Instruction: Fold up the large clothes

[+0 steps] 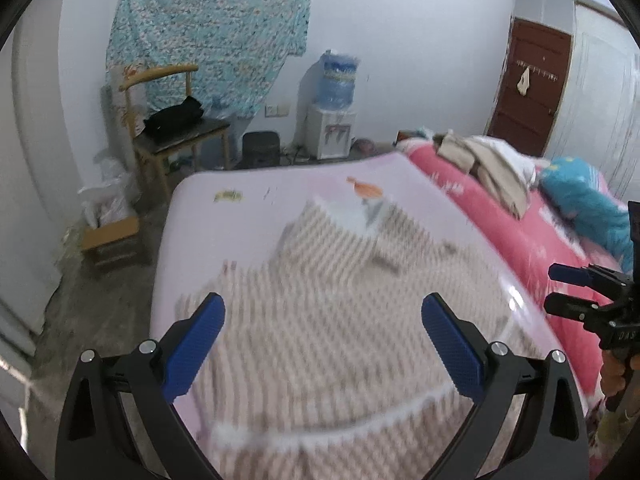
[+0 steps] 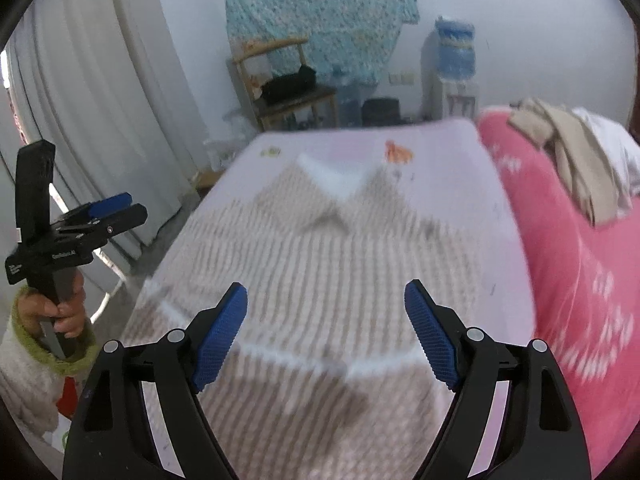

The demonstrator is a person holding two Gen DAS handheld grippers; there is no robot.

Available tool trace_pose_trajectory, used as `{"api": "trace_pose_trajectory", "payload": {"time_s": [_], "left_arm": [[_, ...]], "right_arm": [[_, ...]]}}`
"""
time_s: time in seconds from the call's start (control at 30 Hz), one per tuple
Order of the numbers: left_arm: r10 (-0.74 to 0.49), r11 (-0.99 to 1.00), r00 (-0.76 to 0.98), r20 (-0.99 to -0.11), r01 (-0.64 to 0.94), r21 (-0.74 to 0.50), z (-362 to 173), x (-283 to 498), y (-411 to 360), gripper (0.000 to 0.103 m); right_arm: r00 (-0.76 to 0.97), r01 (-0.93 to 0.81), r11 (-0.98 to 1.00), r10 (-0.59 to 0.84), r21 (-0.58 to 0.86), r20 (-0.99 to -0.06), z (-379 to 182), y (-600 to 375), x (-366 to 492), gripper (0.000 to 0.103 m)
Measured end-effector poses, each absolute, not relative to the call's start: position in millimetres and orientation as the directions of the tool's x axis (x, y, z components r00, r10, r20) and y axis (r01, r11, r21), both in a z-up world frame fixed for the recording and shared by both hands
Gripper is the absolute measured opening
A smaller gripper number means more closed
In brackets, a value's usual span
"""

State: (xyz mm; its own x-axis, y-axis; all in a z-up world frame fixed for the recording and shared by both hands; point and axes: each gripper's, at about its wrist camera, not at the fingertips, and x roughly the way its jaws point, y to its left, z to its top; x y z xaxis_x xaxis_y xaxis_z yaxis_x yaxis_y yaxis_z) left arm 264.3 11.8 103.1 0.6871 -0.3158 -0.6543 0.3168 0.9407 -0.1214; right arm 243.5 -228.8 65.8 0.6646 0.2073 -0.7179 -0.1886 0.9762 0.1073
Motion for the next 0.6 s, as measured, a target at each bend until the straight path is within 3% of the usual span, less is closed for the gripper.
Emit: {"api": "trace_pose_trajectory", "payload": {"time_s": [0.2,0.33,0.6], "left_arm": [[-0.415,0.908,0.644,-0.643,0.34,-0.245,107,347,-2,0.096],[-0.481,0.876,0.554,-0.679,0.32,-0.36,84,416,-18,0.094],[-0.416,0.909,0.446,-0.792,0.178,-0.378,9,517,-39,0.08]], "right_arm": [[0.619,-0.16,0.968,0.251,0.194,-0.744,69,-261,323,0.078],[0.558,-0.11,0.955,0.288,0.275,-0.778,52,-277,389,0.078],[0.44,-0.016,0.952,0.282,0.307,-0.852,-12,-277,494,0.077]]}}
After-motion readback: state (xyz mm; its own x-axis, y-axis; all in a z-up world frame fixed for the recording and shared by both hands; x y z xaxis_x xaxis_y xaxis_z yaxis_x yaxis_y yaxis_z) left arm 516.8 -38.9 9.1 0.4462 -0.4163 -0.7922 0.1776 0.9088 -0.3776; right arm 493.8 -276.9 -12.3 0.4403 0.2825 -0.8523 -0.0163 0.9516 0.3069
